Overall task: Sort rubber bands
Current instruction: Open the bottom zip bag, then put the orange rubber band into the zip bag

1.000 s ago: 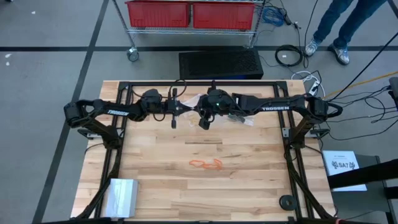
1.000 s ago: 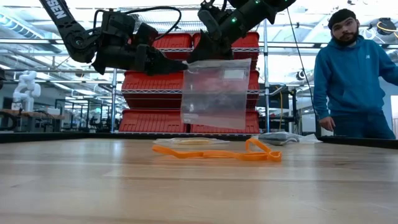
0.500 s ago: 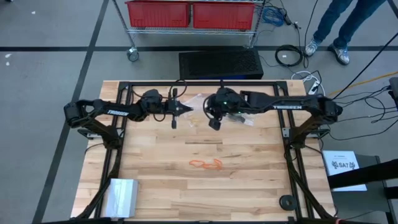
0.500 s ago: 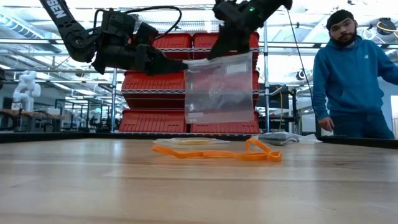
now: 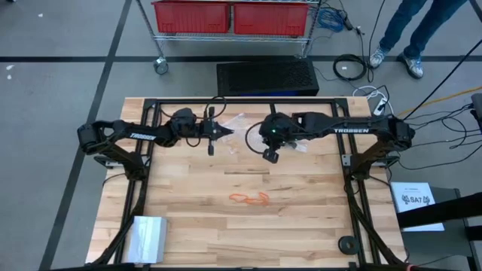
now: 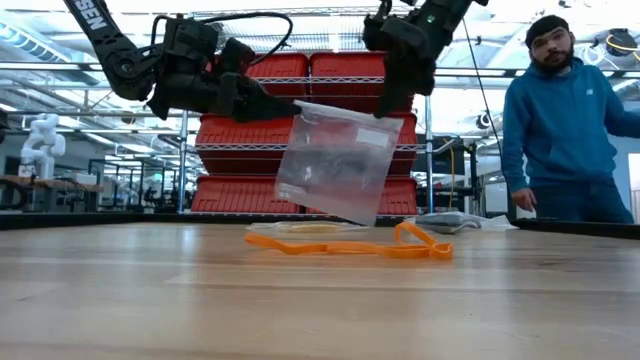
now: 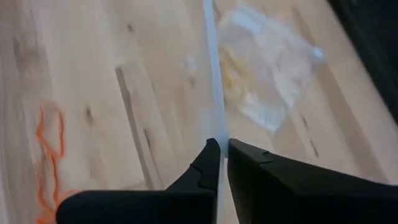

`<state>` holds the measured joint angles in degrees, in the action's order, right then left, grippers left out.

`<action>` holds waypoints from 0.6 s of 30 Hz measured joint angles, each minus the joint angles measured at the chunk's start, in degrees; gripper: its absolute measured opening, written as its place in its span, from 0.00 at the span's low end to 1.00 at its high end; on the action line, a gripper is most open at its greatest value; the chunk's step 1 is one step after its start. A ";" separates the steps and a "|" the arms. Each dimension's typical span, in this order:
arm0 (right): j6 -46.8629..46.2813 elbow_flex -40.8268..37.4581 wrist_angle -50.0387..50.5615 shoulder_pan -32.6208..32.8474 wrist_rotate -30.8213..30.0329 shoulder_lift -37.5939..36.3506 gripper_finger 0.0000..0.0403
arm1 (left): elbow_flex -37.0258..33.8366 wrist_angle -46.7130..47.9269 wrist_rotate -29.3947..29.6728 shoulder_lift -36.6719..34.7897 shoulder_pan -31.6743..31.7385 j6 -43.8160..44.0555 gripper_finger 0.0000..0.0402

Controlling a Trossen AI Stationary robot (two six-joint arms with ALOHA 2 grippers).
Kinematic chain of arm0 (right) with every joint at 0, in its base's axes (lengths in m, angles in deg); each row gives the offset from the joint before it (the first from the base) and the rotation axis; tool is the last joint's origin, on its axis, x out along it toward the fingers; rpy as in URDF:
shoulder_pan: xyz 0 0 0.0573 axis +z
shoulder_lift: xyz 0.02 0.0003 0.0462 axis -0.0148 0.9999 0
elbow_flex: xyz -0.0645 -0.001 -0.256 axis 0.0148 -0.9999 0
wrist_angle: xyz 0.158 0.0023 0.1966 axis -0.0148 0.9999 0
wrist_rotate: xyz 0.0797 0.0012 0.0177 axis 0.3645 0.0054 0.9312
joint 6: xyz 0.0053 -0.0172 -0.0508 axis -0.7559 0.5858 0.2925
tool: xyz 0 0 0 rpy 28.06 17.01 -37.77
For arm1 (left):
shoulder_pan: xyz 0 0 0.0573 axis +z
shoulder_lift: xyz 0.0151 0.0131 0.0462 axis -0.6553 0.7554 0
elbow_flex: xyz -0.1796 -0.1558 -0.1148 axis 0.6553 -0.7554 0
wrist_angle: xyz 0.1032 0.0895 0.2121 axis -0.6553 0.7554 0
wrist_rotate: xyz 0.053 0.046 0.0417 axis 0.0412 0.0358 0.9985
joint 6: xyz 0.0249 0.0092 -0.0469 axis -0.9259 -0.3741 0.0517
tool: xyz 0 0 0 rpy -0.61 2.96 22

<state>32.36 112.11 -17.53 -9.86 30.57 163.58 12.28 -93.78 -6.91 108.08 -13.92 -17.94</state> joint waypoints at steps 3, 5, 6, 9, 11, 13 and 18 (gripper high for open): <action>-1.18 0.00 2.79 0.41 0.02 0.00 0.01 | 0.00 0.21 0.31 0.00 0.00 0.01 0.00; -1.84 0.00 4.36 0.55 0.08 0.00 0.01 | -0.02 0.28 0.42 0.00 0.02 0.03 0.00; -2.34 0.00 5.03 0.56 0.11 0.00 0.01 | -0.02 0.28 0.42 0.00 0.02 0.01 0.00; -2.73 -0.02 5.50 0.54 0.08 0.00 0.02 | -0.02 0.28 0.48 0.00 0.06 0.01 0.00; -2.68 -0.04 4.65 0.54 0.08 0.00 0.05 | -0.02 0.46 0.58 0.00 0.07 0.01 0.00; -2.57 -0.04 2.36 0.54 0.11 0.00 0.08 | -0.02 0.92 0.59 0.00 0.07 0.01 0.00; -1.73 -0.04 -4.06 0.54 0.48 0.00 0.14 | -0.02 1.35 0.57 0.00 0.04 -0.02 0.00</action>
<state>30.64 112.07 -21.59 -9.31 31.04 163.58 12.26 -92.43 -6.34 108.08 -13.87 -17.96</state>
